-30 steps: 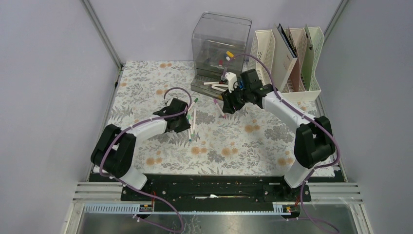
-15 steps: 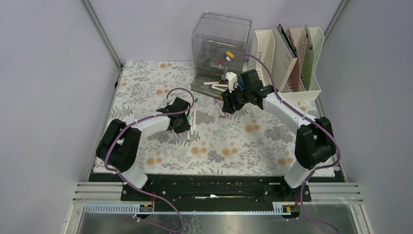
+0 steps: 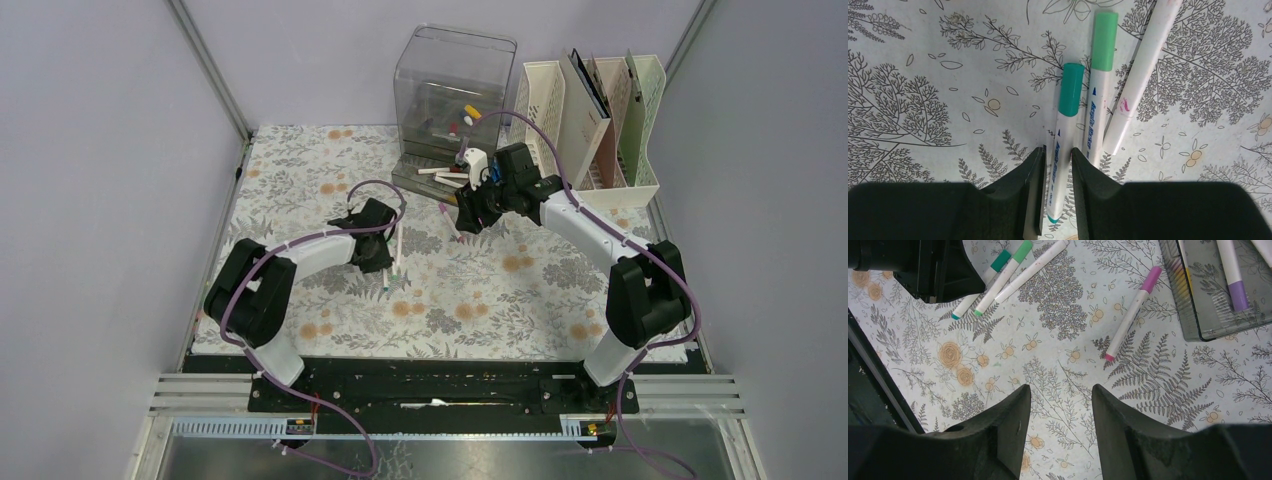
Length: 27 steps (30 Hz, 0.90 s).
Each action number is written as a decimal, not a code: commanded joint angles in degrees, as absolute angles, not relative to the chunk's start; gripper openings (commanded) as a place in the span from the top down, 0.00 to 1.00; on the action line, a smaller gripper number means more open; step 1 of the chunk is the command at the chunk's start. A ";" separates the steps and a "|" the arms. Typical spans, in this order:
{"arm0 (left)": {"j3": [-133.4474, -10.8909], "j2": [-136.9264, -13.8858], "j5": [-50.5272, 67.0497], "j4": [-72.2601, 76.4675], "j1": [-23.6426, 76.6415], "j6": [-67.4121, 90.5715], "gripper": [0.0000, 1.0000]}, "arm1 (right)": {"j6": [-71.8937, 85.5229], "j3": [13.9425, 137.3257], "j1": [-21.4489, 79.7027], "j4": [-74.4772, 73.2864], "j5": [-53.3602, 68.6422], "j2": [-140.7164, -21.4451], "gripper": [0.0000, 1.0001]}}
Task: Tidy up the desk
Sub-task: Pick up the stationery from the center of the board.
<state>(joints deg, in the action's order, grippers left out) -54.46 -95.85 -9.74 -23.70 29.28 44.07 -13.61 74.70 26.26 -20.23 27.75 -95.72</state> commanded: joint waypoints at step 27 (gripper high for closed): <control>-48.21 -82.45 -9.85 -18.98 30.05 40.77 1.00 | -10.01 72.52 26.64 -16.83 32.58 -93.12 0.41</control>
<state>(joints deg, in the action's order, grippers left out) -50.41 -88.53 -11.60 -24.91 30.00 42.52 -11.40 72.64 26.26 -18.94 30.35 -95.70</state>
